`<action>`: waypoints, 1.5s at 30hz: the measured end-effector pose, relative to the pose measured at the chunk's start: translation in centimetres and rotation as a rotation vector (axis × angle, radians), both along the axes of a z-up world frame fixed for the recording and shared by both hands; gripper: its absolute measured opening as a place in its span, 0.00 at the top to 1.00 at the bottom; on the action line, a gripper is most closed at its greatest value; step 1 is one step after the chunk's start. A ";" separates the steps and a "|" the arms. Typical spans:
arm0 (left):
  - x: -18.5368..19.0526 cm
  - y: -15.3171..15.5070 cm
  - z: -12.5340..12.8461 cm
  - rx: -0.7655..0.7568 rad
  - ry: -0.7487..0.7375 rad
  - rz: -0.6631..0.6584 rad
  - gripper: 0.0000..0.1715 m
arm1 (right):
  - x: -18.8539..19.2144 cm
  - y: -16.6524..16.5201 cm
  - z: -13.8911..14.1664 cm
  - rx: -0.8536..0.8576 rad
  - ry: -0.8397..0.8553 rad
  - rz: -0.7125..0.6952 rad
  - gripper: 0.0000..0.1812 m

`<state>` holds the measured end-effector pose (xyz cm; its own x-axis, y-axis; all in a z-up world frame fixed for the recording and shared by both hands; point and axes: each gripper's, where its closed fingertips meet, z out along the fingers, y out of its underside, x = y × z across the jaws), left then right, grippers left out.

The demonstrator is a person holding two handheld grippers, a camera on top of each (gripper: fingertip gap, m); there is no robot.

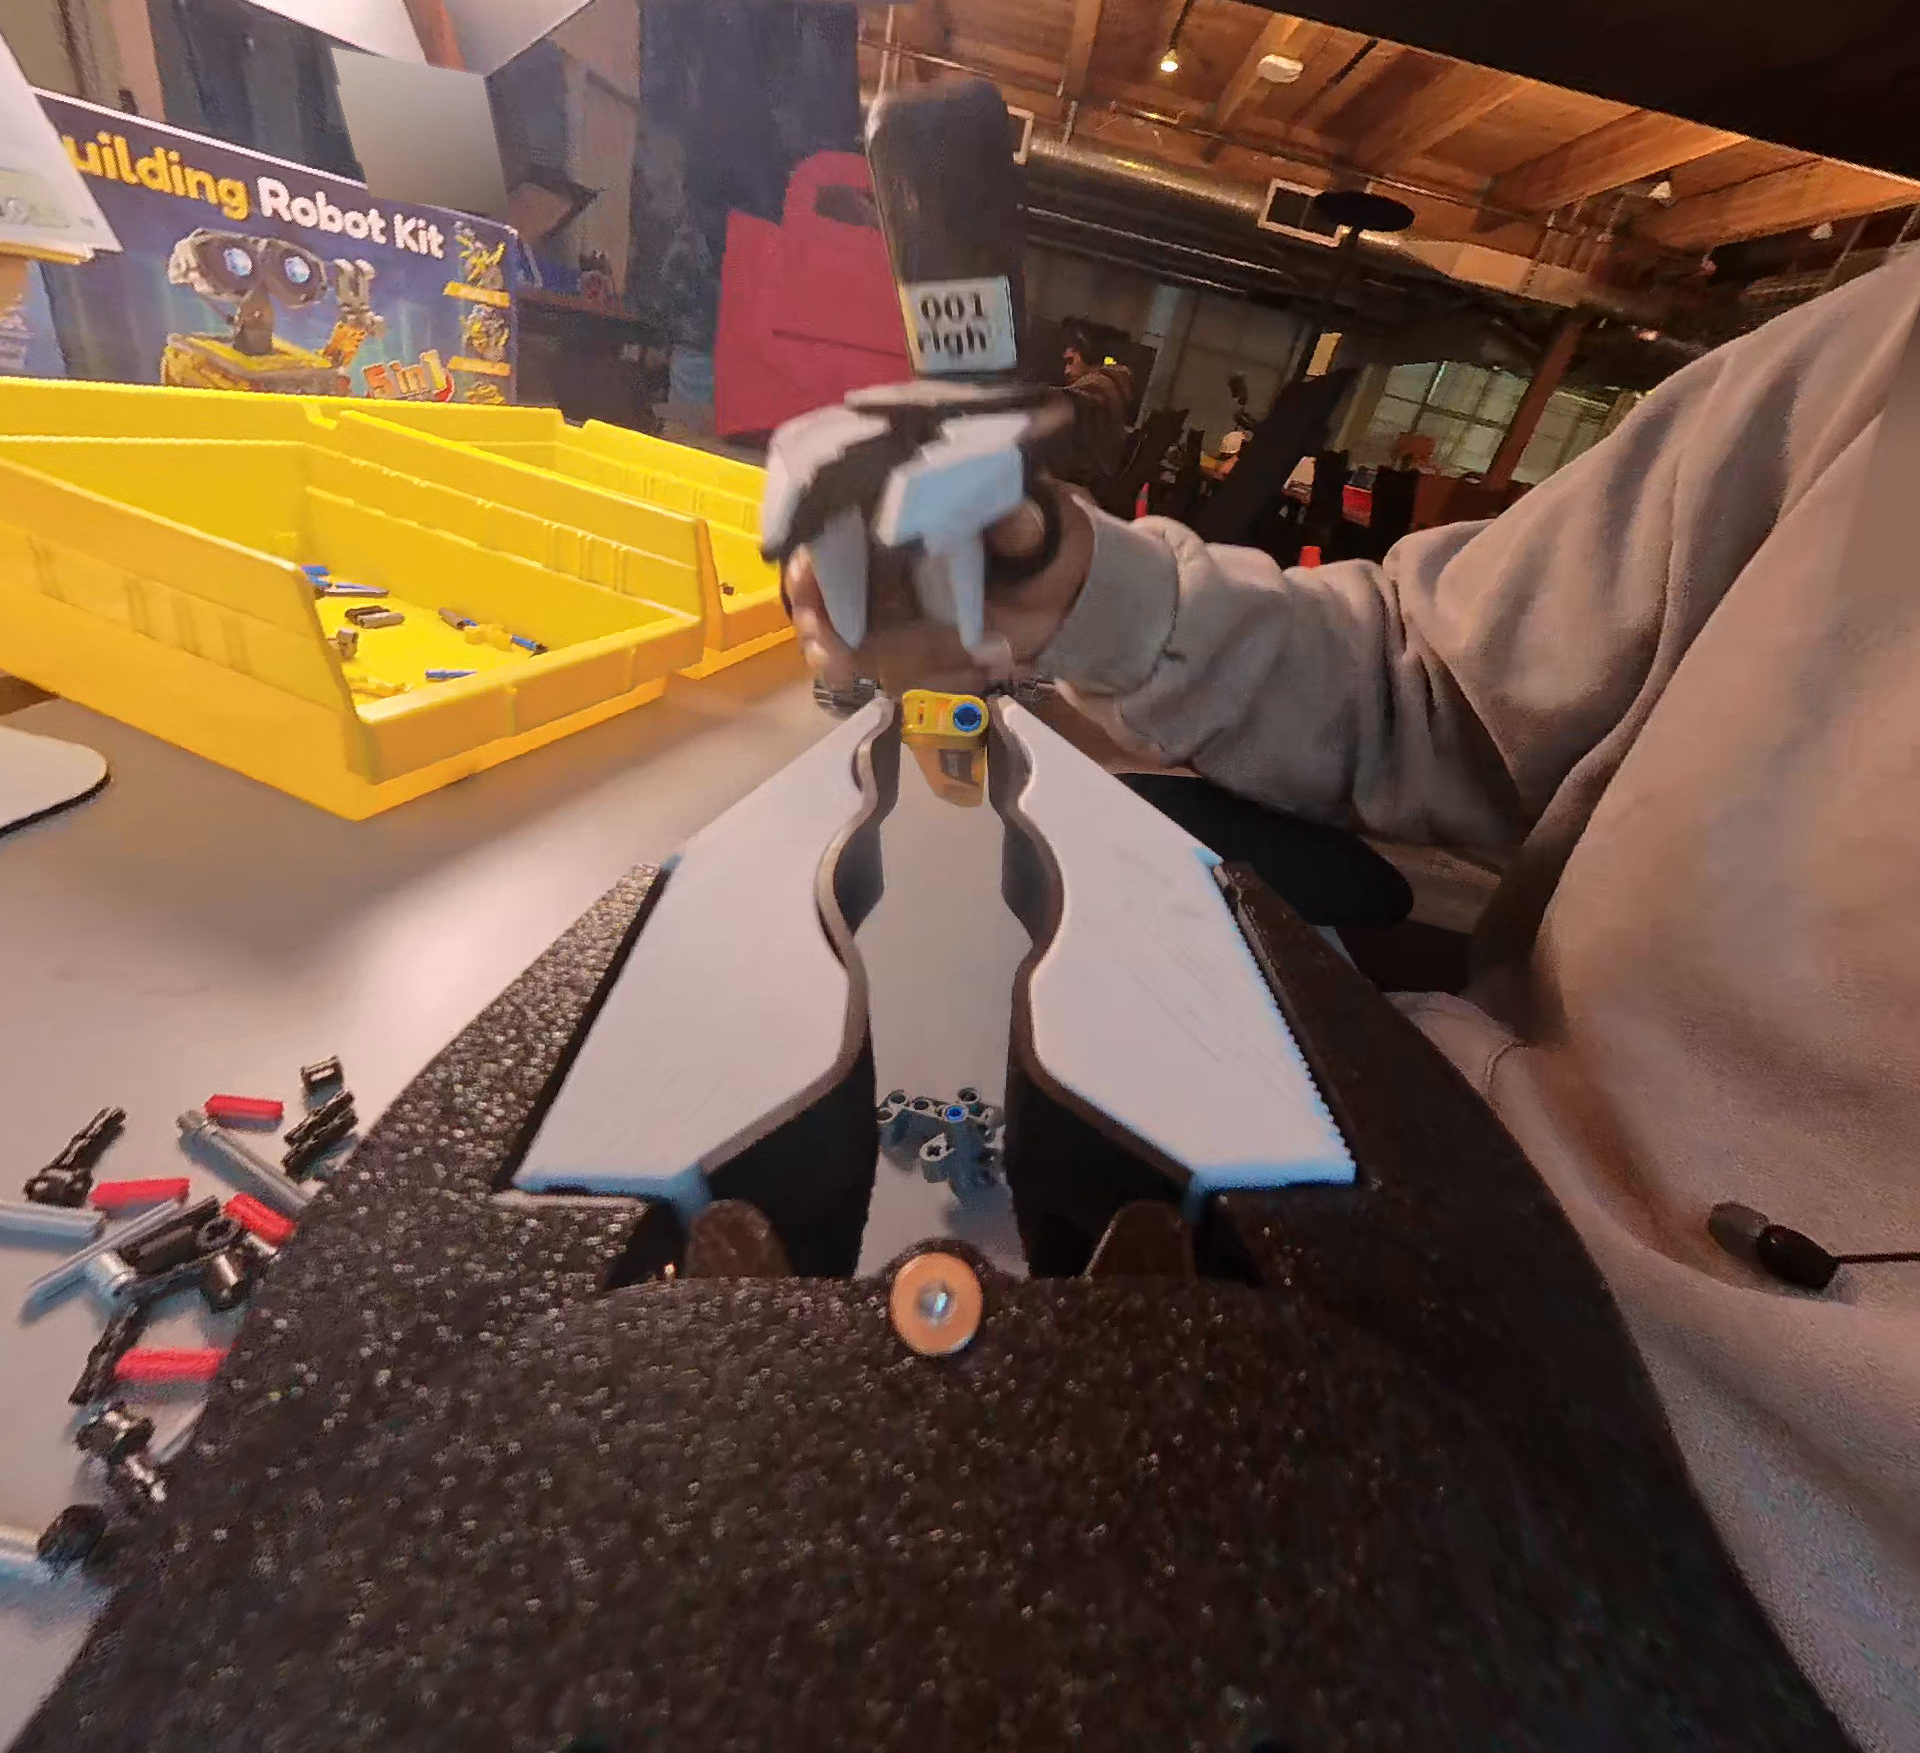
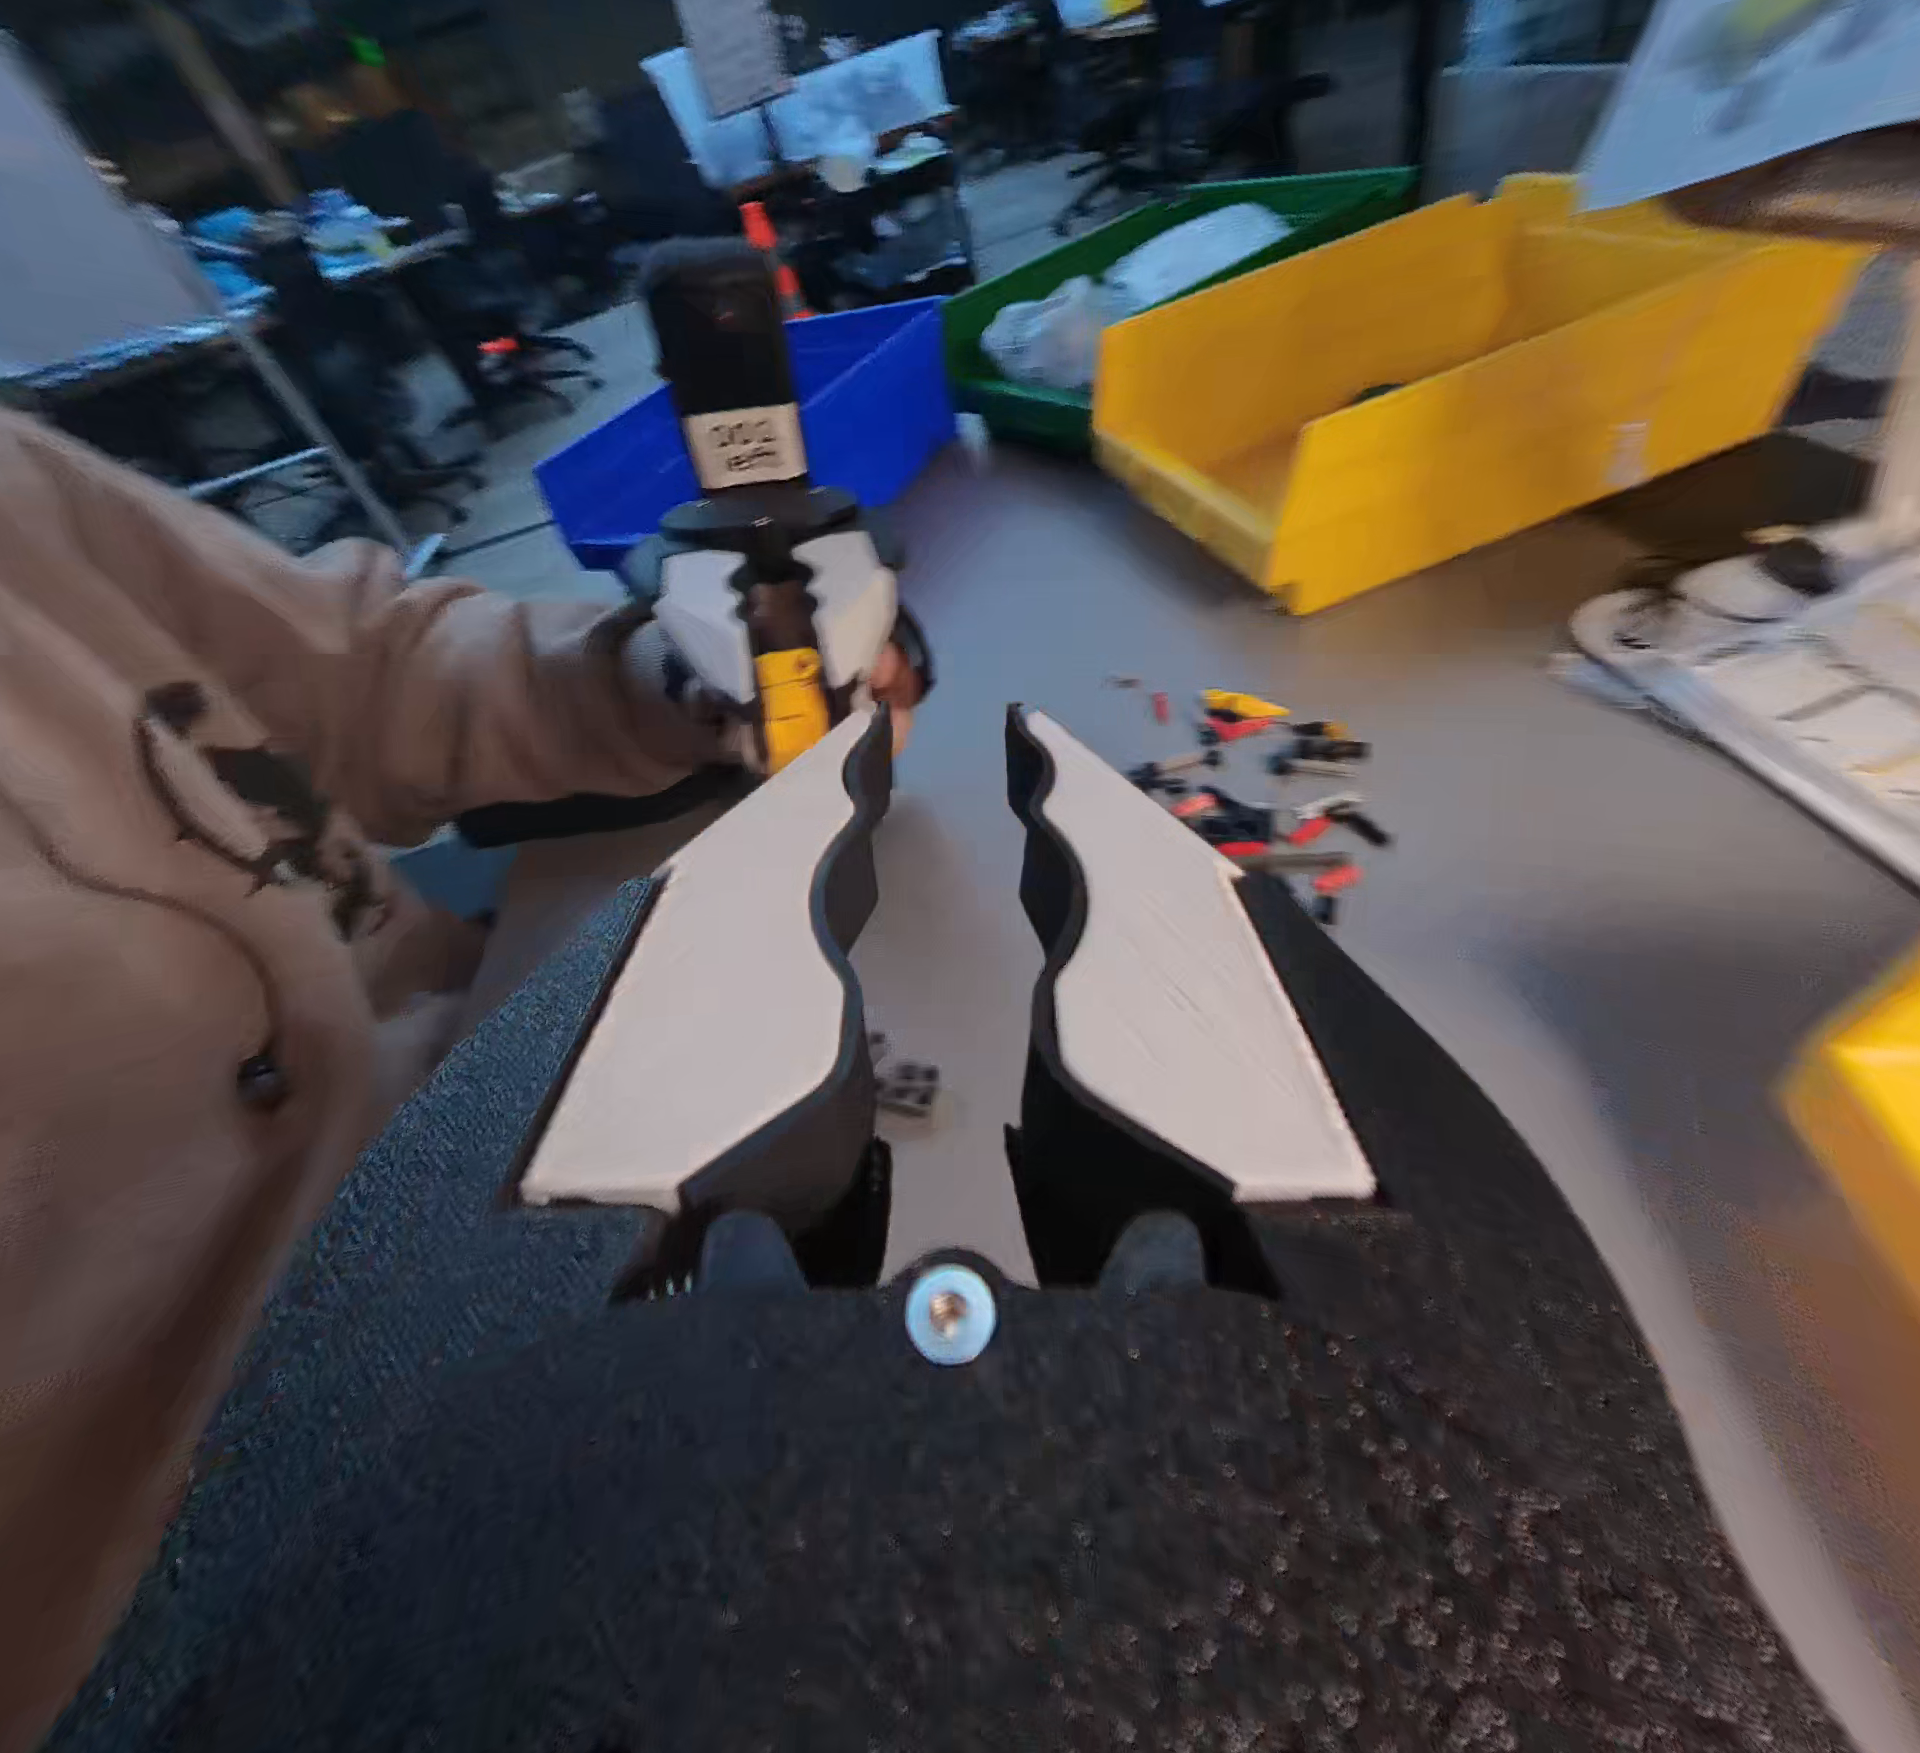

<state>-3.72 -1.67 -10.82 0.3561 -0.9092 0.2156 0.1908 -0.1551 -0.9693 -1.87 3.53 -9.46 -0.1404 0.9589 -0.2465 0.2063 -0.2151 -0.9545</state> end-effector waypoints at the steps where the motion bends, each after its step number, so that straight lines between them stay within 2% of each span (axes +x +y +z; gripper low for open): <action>1: 0.2 -0.4 0.2 0.016 -0.003 -0.013 0.91 | -0.4 -2.5 -0.9 0.002 0.018 0.058 0.88; 4: 0.8 -1.0 0.2 0.045 0.002 -0.029 0.91 | -1.6 -5.9 -2.9 0.087 0.050 0.096 0.87; 8: 1.0 -1.0 -0.1 0.045 0.010 -0.030 0.91 | -2.1 -6.6 -3.7 0.122 0.072 0.097 0.94; 11: 0.9 -0.7 -0.6 0.031 0.048 -0.014 0.91 | -1.6 -5.9 -3.5 0.216 0.095 0.045 0.95; 16: 0.6 0.2 -2.1 -0.056 0.087 -0.004 0.89 | -0.8 -4.3 -5.2 0.578 -0.018 -0.072 0.95; 18: 0.8 0.4 -2.7 -0.123 0.094 -0.025 0.88 | -0.8 -4.3 -5.4 0.668 -0.040 -0.090 0.95; 20: 1.2 0.2 -3.2 -0.189 0.092 -0.061 0.93 | -0.8 -4.1 -5.6 0.765 -0.061 -0.111 0.95; 24: 1.3 0.2 -3.4 -0.277 0.063 -0.078 0.95 | -0.6 -3.7 -5.8 0.925 -0.076 -0.139 0.95; 29: 2.0 -0.1 -3.7 -0.308 0.064 -0.106 0.96 | -1.1 -4.4 -5.6 0.960 -0.050 -0.137 0.94; 41: 1.8 0.7 -2.1 -0.320 0.005 -0.086 0.96 | -0.5 -3.6 -4.2 0.928 -0.053 -0.122 0.94; 42: -0.1 1.6 -0.9 -0.318 -0.081 -0.031 0.96 | 0.0 -2.6 -4.1 0.941 -0.085 -0.164 0.95; 43: -4.2 2.8 0.8 -0.327 -0.231 0.048 0.97 | 1.9 0.0 -4.1 0.971 -0.139 -0.245 0.95; 44: -7.9 3.4 1.7 -0.301 -0.295 0.134 0.97 | 4.1 1.8 -3.4 0.876 -0.114 -0.304 0.95; 45: -8.3 3.2 1.3 -0.270 -0.221 0.155 0.97 | 5.2 2.3 -2.6 0.757 -0.057 -0.317 0.95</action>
